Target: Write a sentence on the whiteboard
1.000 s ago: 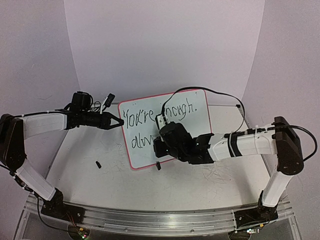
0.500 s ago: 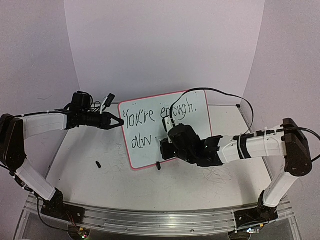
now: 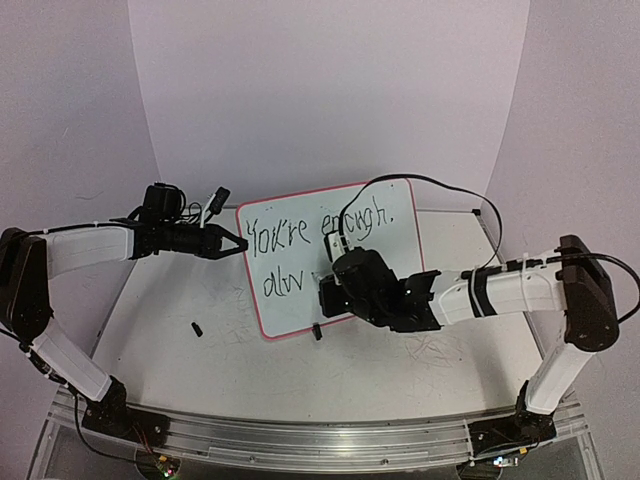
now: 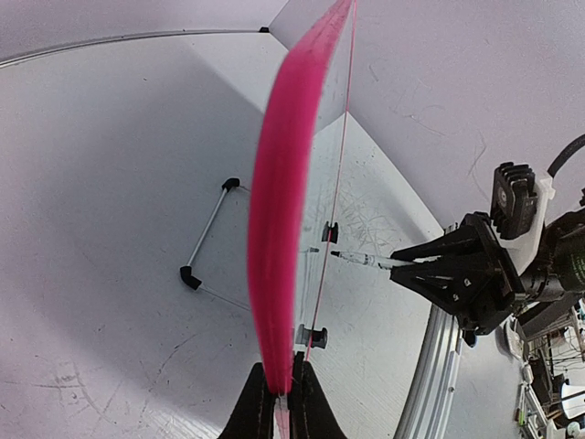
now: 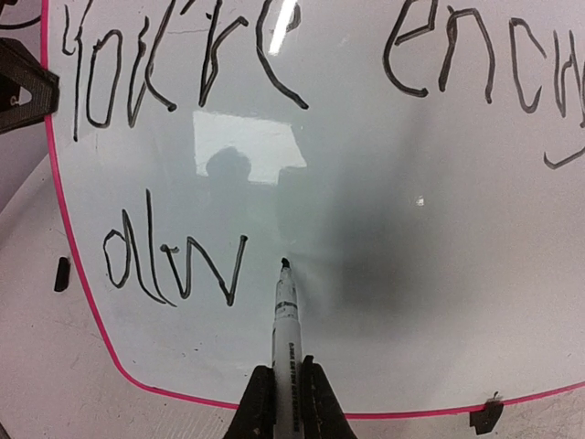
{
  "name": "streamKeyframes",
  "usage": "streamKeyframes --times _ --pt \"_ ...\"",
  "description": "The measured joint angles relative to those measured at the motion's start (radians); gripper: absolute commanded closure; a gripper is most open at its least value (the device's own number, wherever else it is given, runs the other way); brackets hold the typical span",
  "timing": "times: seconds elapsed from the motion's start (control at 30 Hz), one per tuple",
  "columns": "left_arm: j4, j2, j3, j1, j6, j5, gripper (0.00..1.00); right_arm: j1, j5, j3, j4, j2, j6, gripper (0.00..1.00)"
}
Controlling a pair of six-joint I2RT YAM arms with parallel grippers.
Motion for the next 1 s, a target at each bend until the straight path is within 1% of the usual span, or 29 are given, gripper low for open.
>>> streamKeyframes --times 0.5,0.83,1.0 --pt "0.000 0.000 0.000 0.000 0.000 0.000 1.00 -0.013 0.004 0.046 0.000 0.028 -0.010 1.00" --pt "0.000 0.000 0.000 0.000 0.000 0.001 1.00 0.007 -0.009 0.045 -0.002 0.029 -0.011 1.00" --pt "0.000 0.000 0.000 0.000 0.000 0.001 1.00 0.014 -0.021 0.018 -0.002 0.029 0.004 1.00"
